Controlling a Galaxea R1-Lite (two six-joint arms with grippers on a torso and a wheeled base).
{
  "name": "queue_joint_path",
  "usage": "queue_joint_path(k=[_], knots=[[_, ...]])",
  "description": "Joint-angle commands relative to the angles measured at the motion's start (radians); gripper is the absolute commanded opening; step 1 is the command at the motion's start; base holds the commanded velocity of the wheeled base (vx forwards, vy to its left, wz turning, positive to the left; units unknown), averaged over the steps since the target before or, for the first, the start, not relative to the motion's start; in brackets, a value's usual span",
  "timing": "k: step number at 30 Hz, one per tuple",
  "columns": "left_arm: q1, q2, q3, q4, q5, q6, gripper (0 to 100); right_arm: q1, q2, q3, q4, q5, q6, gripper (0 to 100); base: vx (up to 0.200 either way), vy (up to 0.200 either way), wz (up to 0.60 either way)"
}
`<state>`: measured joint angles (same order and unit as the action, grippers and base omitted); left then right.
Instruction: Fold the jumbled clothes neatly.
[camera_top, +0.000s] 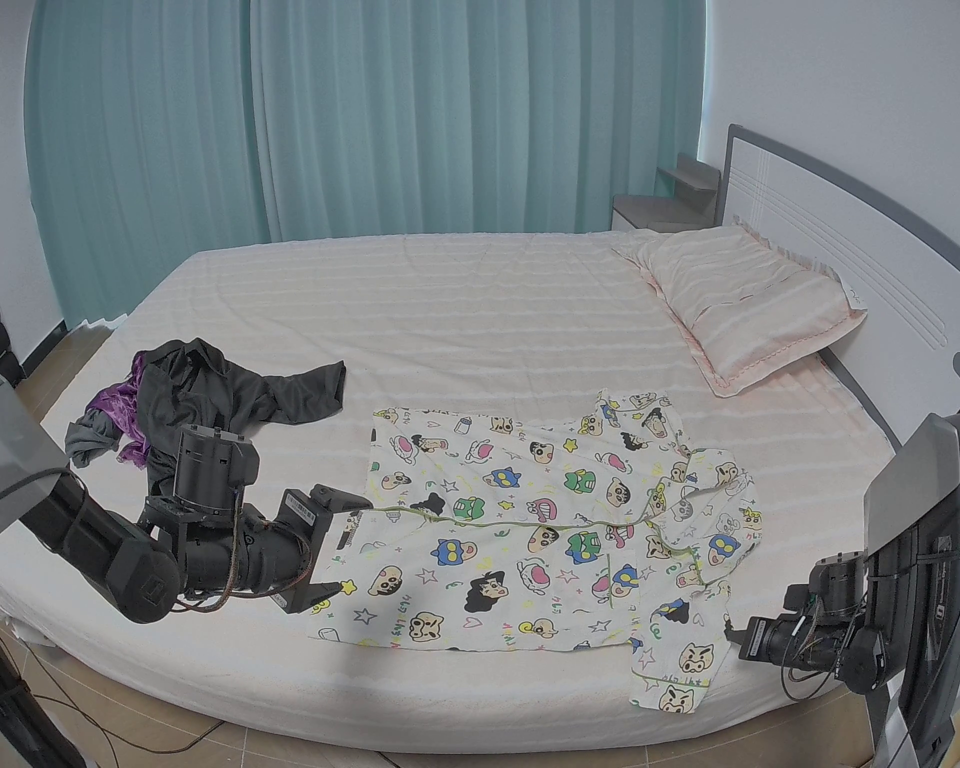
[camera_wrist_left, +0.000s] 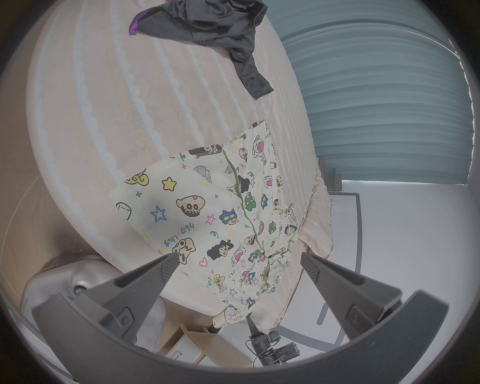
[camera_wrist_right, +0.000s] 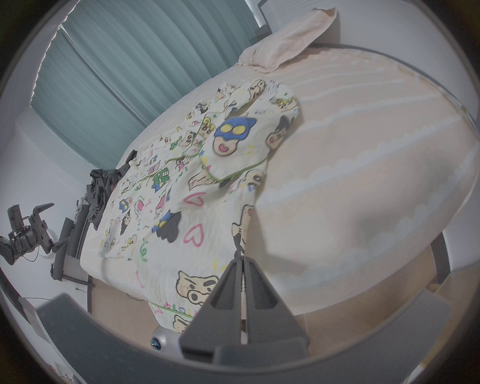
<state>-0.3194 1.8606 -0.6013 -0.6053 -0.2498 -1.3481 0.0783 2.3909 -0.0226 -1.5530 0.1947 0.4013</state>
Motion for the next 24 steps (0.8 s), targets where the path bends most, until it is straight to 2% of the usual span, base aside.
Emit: queue_joint_path(k=[1,7,12,13,17,24], knots=[[0.000,0.002,0.000,-0.001,0.001,0.000,100,-0.074,-0.025,0.023,-0.016,0.002,-0.035,0,0.000,0.000,0.00],[0.000,0.002,0.000,-0.001,0.001,0.000,100,-0.123,-0.039,0.023,-0.015,0.005,-0.071,0,0.000,0.000,0.00],[0.000,0.002,-0.002,-0.001,0.001,0.000,100,-0.117,-0.025,0.023,-0.009,0.012,-0.075,0,0.000,0.000,0.00],[0.000,0.002,0.000,-0.001,0.001,0.000,100,-0.115,-0.025,0.023,-0.002,0.019,-0.076,100,0.000,0.000,0.00],[0.002,0.002,-0.002,-0.001,0.001,-0.002,100,-0.097,-0.039,0.023,0.033,0.066,-0.075,100,0.000,0.000,0.00],[0.002,-0.003,0.000,-0.002,0.000,0.001,100,-0.041,-0.036,0.023,0.067,0.081,-0.121,100,0.000,0.000,0.00]])
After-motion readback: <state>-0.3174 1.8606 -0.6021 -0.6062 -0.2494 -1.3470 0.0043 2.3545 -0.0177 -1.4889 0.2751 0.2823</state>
